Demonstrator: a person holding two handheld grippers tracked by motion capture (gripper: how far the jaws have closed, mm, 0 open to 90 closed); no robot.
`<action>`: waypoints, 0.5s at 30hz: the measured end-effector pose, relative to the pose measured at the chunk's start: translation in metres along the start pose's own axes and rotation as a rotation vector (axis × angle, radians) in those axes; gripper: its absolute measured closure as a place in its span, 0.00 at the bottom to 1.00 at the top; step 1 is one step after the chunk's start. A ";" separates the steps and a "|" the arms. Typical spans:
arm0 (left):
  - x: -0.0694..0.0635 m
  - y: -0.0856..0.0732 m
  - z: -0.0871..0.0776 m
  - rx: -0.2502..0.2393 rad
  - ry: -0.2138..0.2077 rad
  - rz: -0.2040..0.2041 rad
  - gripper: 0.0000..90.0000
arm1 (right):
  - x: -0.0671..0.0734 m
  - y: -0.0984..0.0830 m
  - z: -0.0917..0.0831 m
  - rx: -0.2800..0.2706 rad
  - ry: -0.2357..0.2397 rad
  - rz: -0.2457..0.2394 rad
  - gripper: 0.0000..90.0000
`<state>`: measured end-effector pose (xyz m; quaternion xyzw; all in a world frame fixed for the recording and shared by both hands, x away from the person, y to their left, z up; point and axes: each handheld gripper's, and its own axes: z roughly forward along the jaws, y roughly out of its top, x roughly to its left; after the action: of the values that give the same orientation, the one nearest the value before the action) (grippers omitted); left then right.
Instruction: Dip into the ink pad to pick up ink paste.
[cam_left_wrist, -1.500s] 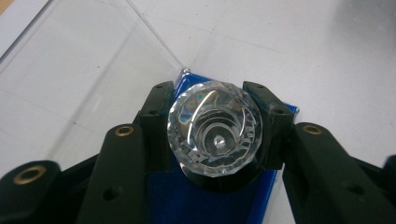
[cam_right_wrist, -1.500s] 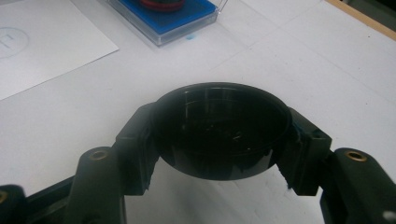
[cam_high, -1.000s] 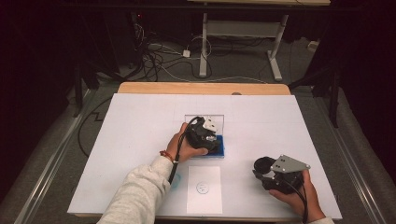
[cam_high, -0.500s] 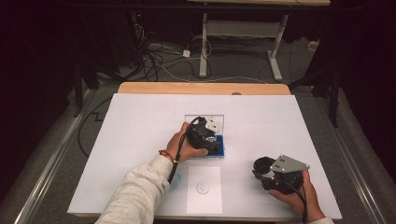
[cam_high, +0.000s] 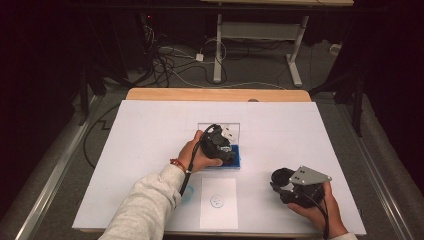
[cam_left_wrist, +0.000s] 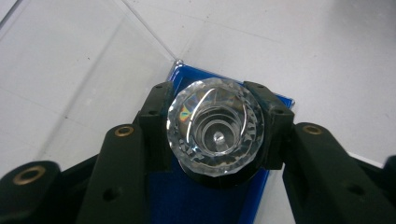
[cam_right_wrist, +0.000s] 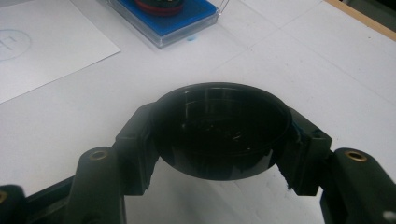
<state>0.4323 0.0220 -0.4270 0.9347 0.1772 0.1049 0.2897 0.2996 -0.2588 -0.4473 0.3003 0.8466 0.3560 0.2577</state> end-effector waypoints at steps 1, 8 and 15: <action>0.000 0.000 0.000 0.001 0.001 0.001 0.61 | 0.000 0.000 0.000 0.000 0.000 0.000 0.43; -0.002 0.000 0.001 0.002 0.010 0.007 0.61 | 0.000 0.000 0.000 -0.006 0.004 0.001 0.43; -0.003 -0.001 0.002 -0.011 0.018 0.003 0.61 | 0.001 0.001 -0.001 -0.007 0.007 -0.001 0.43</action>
<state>0.4301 0.0204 -0.4294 0.9323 0.1780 0.1147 0.2933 0.2986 -0.2581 -0.4464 0.2979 0.8463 0.3598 0.2560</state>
